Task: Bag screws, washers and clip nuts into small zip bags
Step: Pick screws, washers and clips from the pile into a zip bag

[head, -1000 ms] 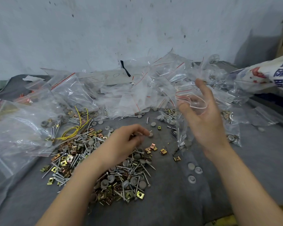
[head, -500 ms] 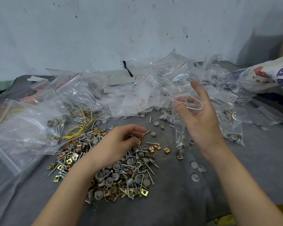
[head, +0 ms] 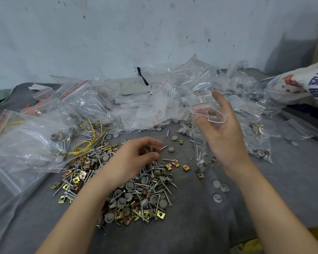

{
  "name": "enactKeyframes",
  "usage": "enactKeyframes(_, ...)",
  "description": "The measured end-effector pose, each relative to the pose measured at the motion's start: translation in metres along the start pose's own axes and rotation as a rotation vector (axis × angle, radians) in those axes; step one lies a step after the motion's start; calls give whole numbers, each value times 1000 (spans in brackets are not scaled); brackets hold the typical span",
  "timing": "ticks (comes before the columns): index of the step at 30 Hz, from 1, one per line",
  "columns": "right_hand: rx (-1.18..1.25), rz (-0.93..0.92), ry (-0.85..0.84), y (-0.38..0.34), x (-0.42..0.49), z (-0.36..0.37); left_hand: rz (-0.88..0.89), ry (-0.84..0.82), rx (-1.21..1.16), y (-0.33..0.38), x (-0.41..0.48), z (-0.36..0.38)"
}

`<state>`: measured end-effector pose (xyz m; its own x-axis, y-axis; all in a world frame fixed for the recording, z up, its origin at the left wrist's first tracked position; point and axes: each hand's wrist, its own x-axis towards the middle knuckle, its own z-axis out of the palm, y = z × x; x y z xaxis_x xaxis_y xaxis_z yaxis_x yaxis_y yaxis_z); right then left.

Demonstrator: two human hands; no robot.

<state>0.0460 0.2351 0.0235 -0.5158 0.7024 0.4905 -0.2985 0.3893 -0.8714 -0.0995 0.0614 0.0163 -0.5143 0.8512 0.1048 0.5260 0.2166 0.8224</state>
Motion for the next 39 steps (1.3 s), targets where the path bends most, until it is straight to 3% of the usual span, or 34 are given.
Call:
enactKeyframes(13, -4, -2, -13, 2, 0, -2, -46, -33, 6, -2, -1, 2)
enactKeyframes(27, -121, 9, -78, 5, -3, 0, -80, 349, -444, 1, 7, -7)
enactKeyframes(39, -307, -29, -187, 4, -11, 10, -56, 318, -566, 9, 6, -10)
